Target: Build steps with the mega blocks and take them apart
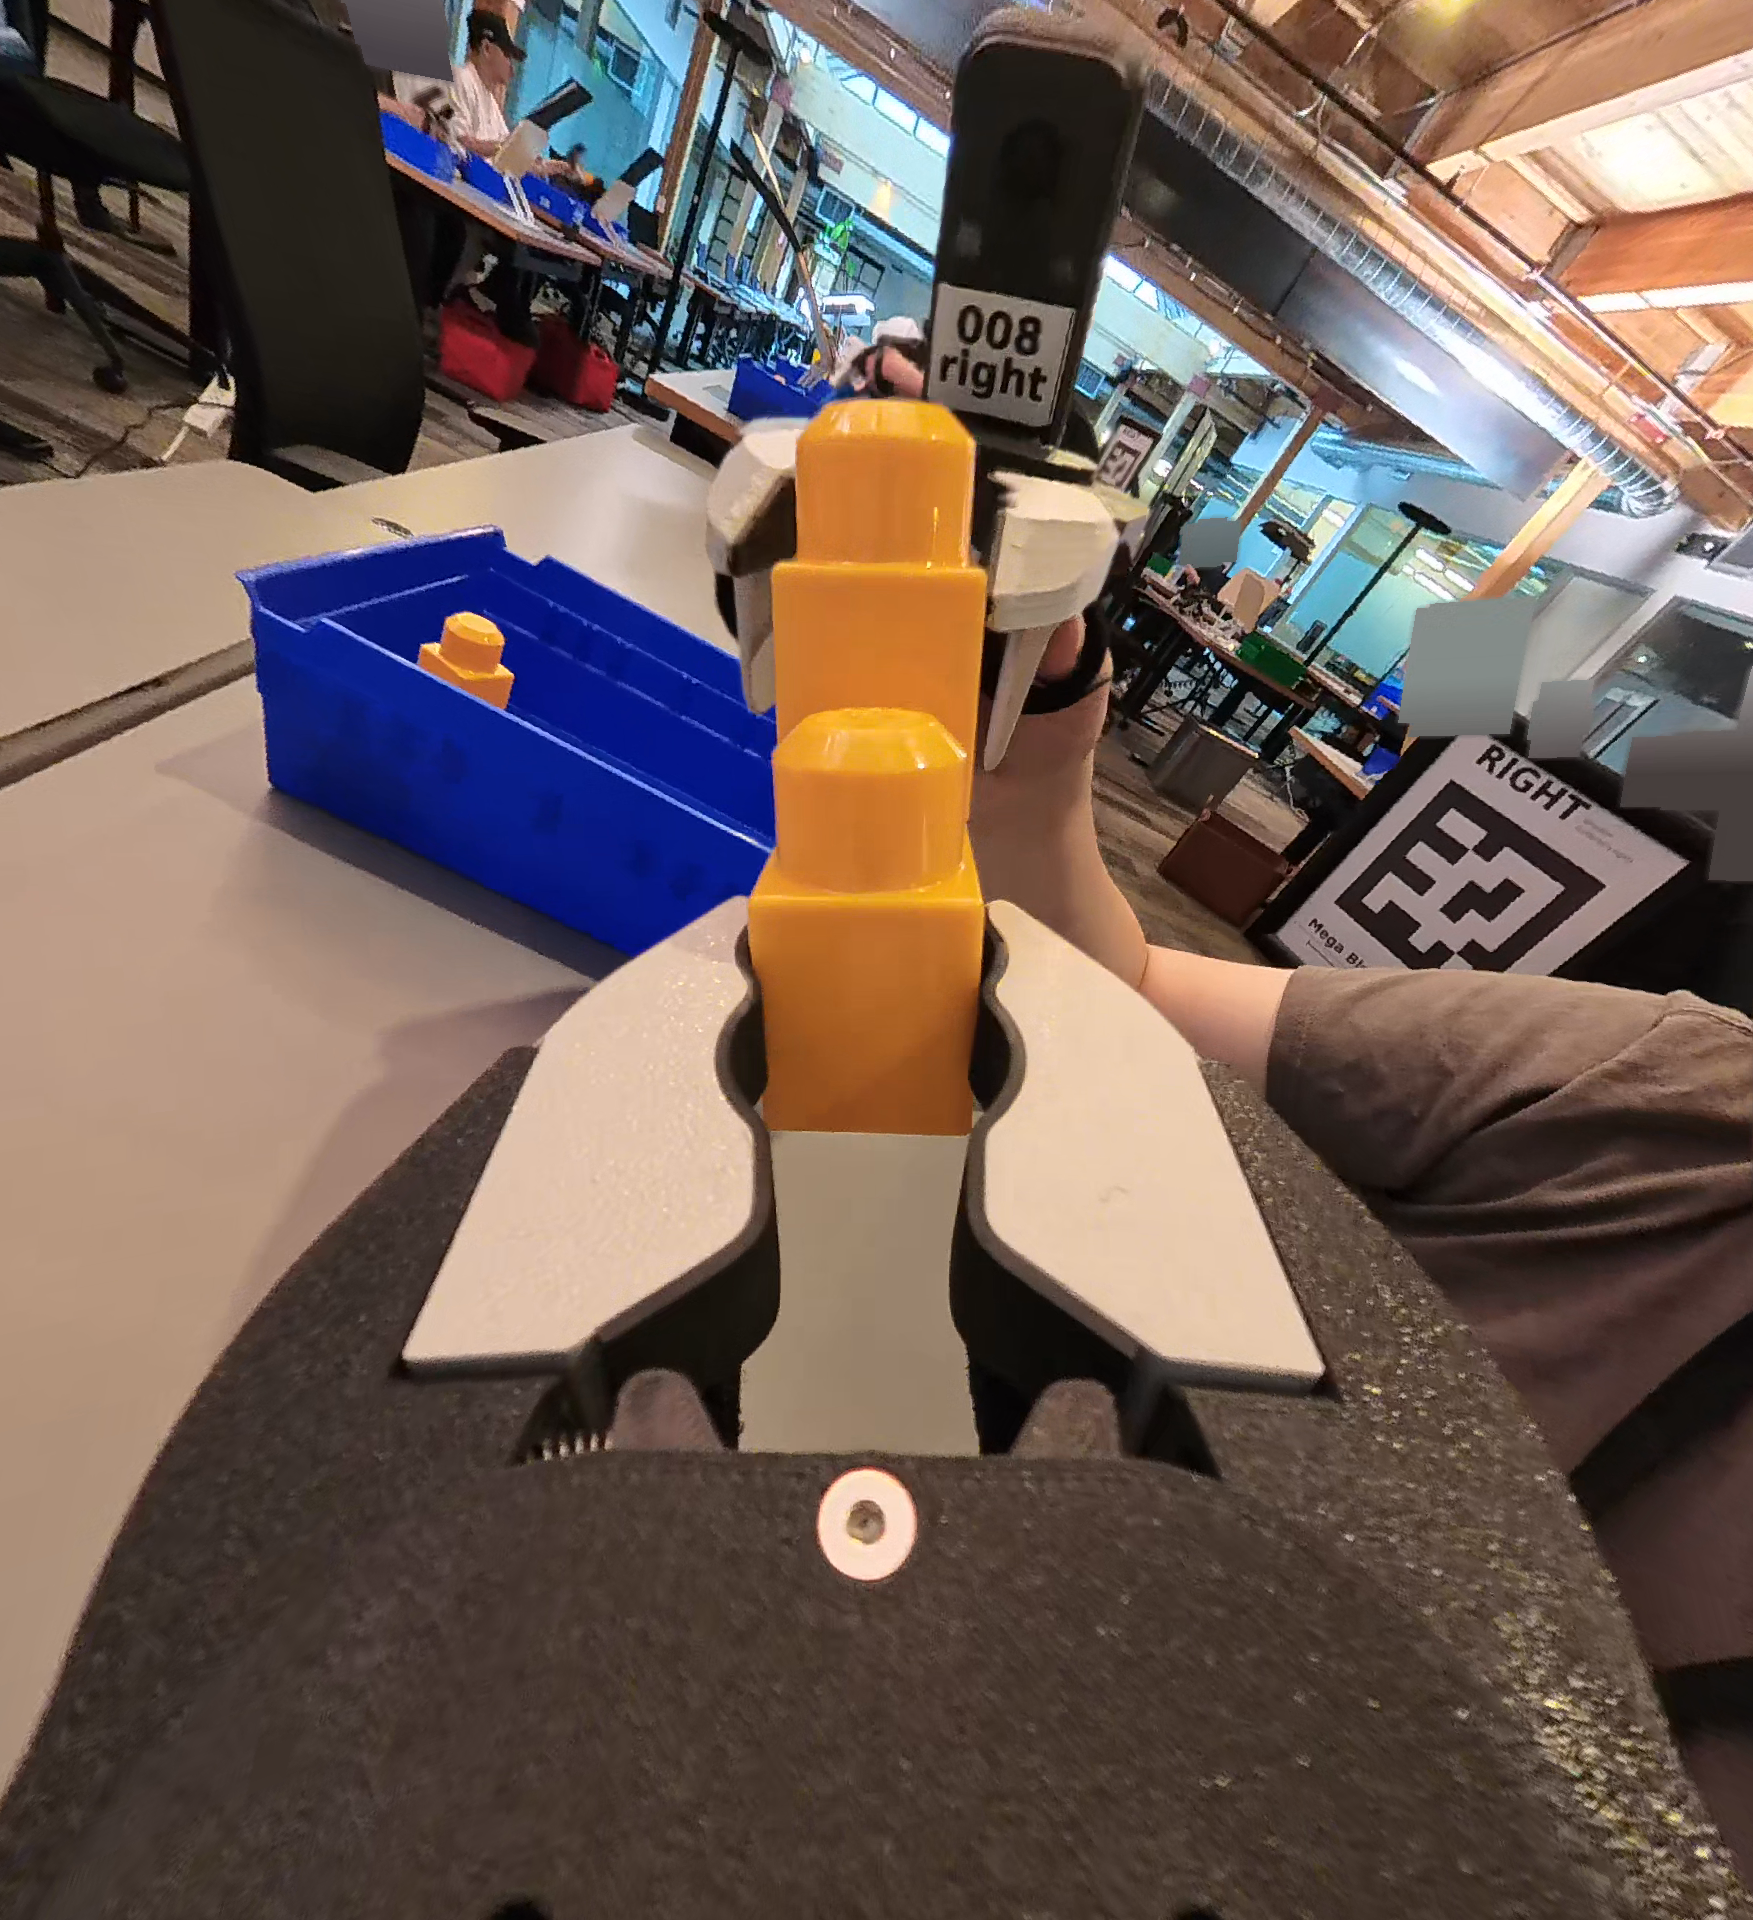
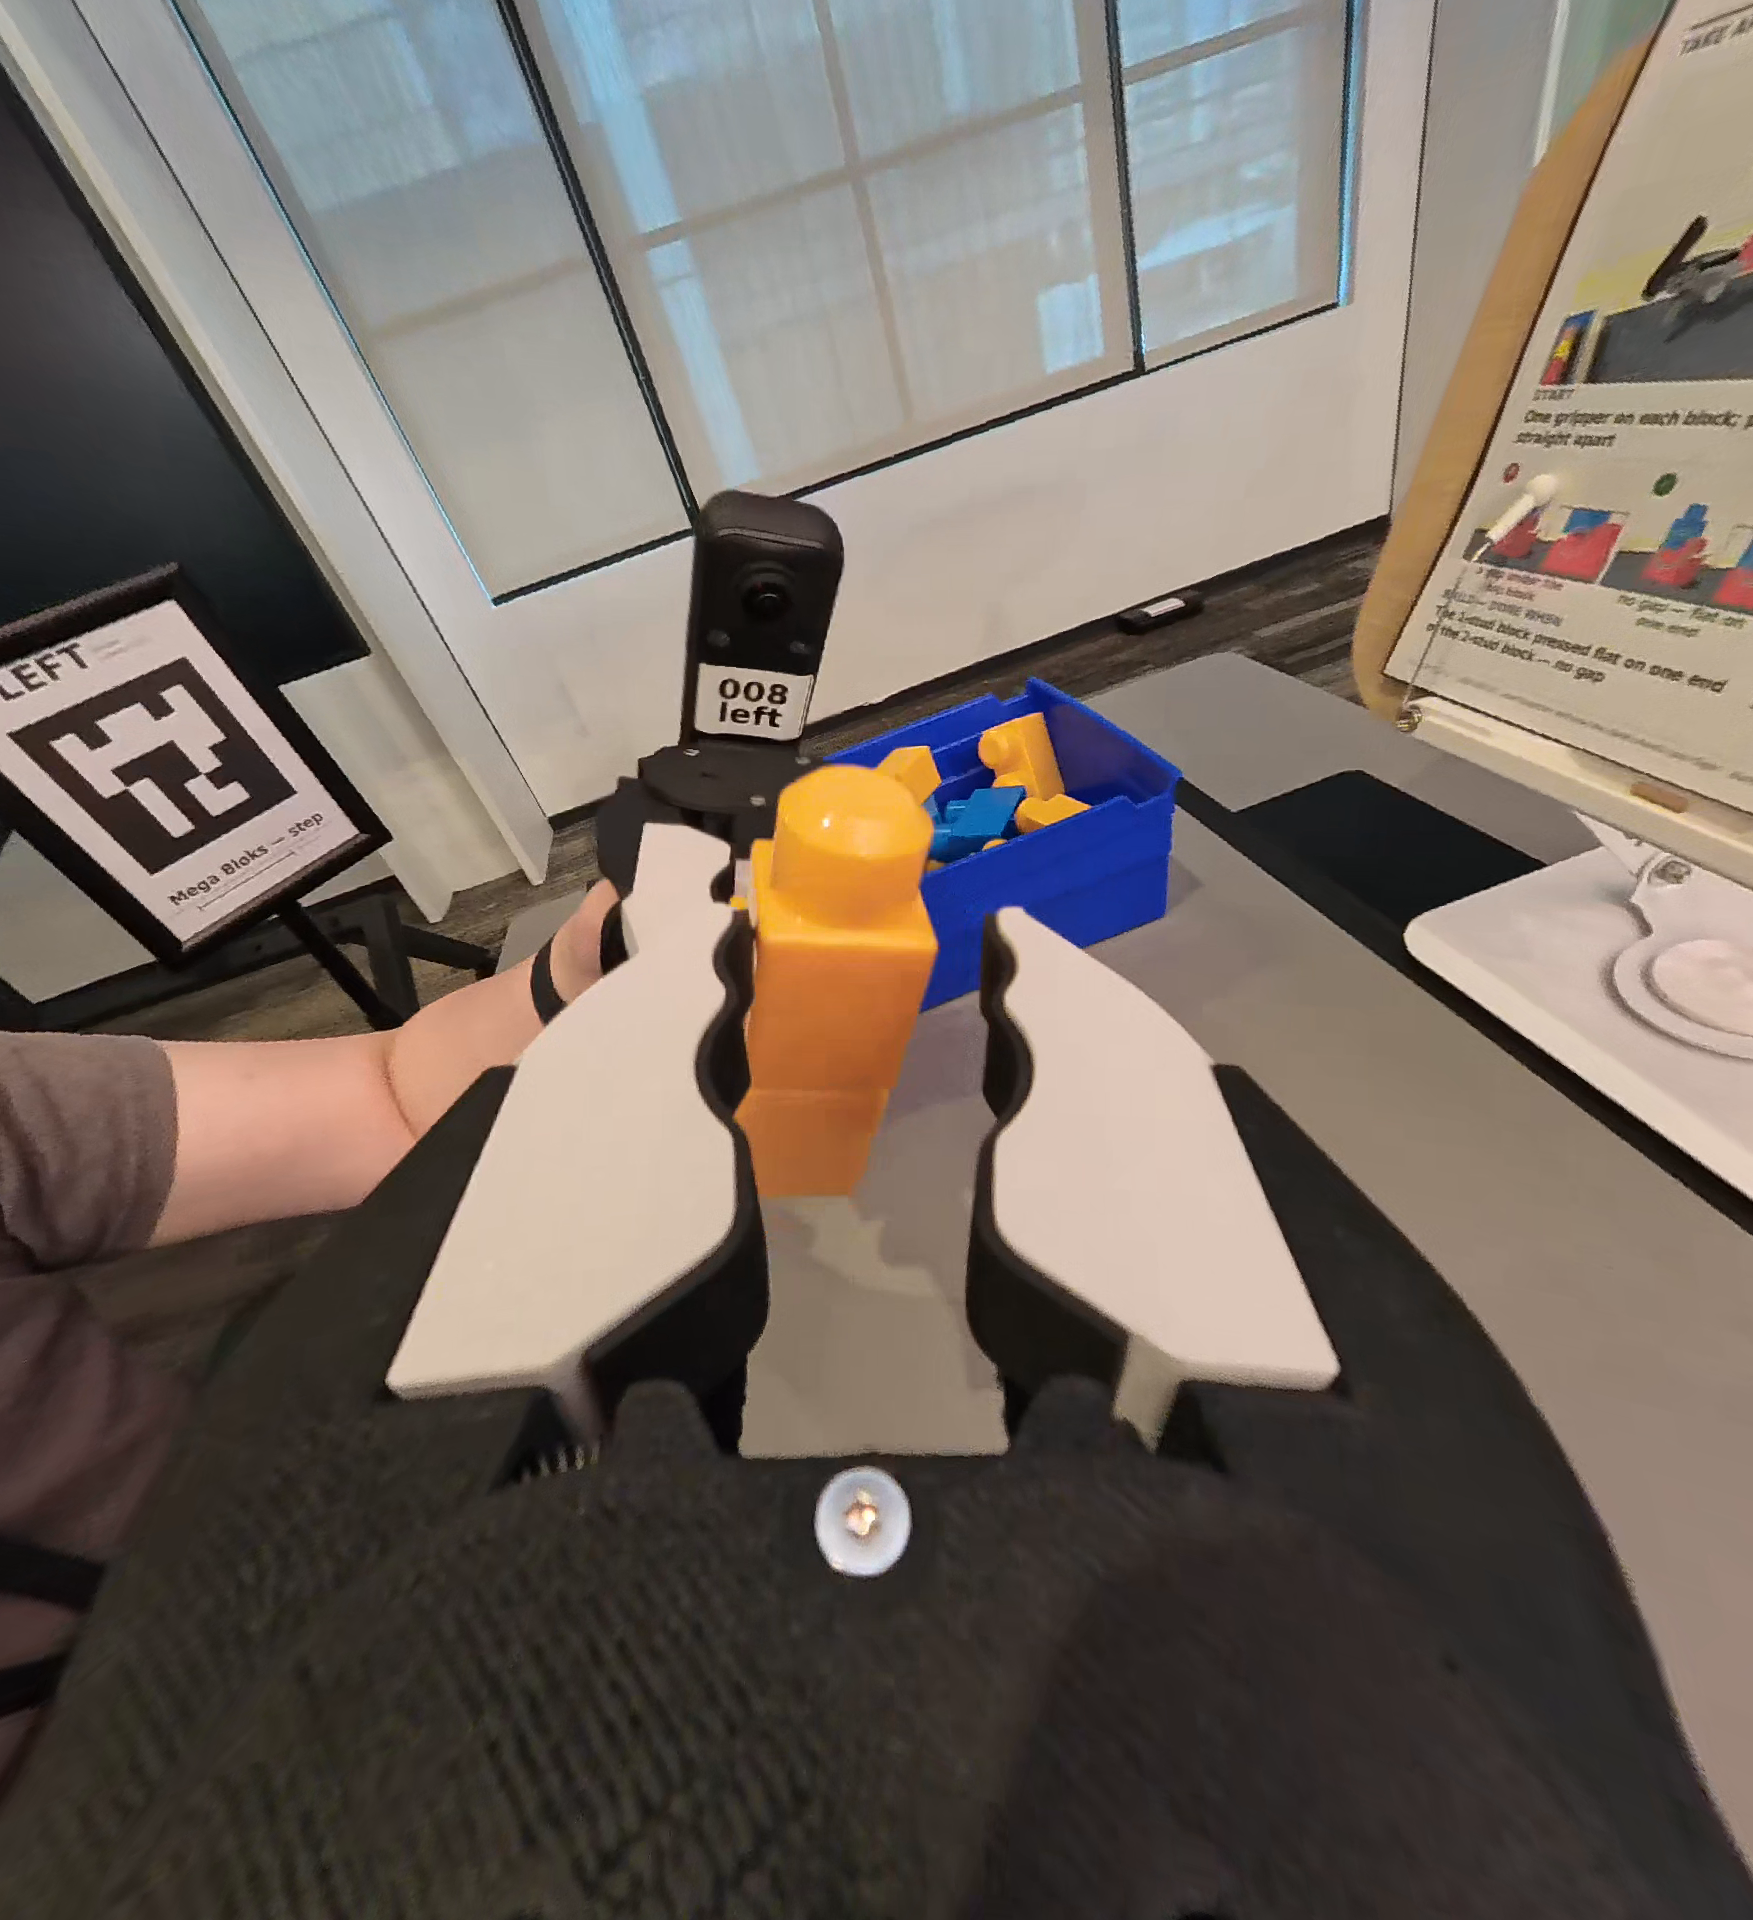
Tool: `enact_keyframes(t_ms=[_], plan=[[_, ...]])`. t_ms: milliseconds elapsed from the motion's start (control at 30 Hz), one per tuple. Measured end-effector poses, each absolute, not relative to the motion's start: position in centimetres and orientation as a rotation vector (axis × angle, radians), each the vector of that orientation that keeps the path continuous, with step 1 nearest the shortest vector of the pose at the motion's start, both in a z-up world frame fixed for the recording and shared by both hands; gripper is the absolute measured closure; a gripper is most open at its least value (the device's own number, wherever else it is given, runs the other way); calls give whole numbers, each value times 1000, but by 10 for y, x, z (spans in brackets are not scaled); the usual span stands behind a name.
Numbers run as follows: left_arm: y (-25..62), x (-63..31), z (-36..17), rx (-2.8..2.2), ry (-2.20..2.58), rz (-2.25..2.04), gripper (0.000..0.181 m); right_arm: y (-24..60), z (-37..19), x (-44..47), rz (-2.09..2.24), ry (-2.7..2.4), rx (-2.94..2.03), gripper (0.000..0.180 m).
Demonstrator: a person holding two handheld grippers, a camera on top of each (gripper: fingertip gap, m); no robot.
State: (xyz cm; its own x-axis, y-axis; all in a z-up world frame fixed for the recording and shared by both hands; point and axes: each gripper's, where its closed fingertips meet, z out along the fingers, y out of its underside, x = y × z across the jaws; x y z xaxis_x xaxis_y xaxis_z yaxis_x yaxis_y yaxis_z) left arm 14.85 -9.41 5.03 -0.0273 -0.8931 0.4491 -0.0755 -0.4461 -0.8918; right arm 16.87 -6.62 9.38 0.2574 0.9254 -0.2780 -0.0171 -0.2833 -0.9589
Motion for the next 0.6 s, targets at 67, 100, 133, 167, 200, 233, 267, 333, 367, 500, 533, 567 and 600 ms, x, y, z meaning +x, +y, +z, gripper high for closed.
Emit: enact_keyframes(t_ms=[67, 100, 133, 167, 200, 233, 267, 333, 367, 500, 533, 567, 600], plan=[[-94, 148, 51, -1573, 1036, -1538, 144, -68, 90, 168, 1234, -884, -1579, 135], [-95, 148, 52, -1567, 1040, -1538, 144, -70, 87, 166, 1258, -893, -1602, 133], [-96, 148, 53, -1566, 1048, -1535, 144, -72, 83, 163, 1284, -907, -1619, 132], [-96, 149, 52, -1565, 1052, -1527, 144, -74, 81, 160, 1312, -920, -1626, 132], [-96, 149, 52, -1566, 1050, -1509, 145, -77, 80, 156, 1349, -935, -1617, 133], [-95, 149, 53, -1554, 1045, -1501, 144, -79, 81, 154, 1384, -937, -1600, 144], [-95, 148, 54, -1555, 1037, -1505, 144, -78, 82, 154, 1402, -919, -1592, 144], [-93, 148, 54, -1554, 1015, -1527, 144, -76, 82, 153, 1427, -893, -1580, 144], [-93, 148, 55, -1551, 1006, -1535, 145, -76, 83, 153, 1439, -880, -1577, 144], [-91, 148, 56, -1553, 986, -1531, 145, -74, 84, 153, 1485, -835, -1556, 144], [-92, 147, 55, -1557, 997, -1521, 145, -74, 83, 152, 1485, -845, -1560, 144], [-92, 147, 55, -1557, 1006, -1514, 145, -75, 83, 152, 1476, -862, -1565, 144], [-94, 147, 56, -1558, 1014, -1510, 145, -77, 82, 152, 1467, -879, -1570, 144]])
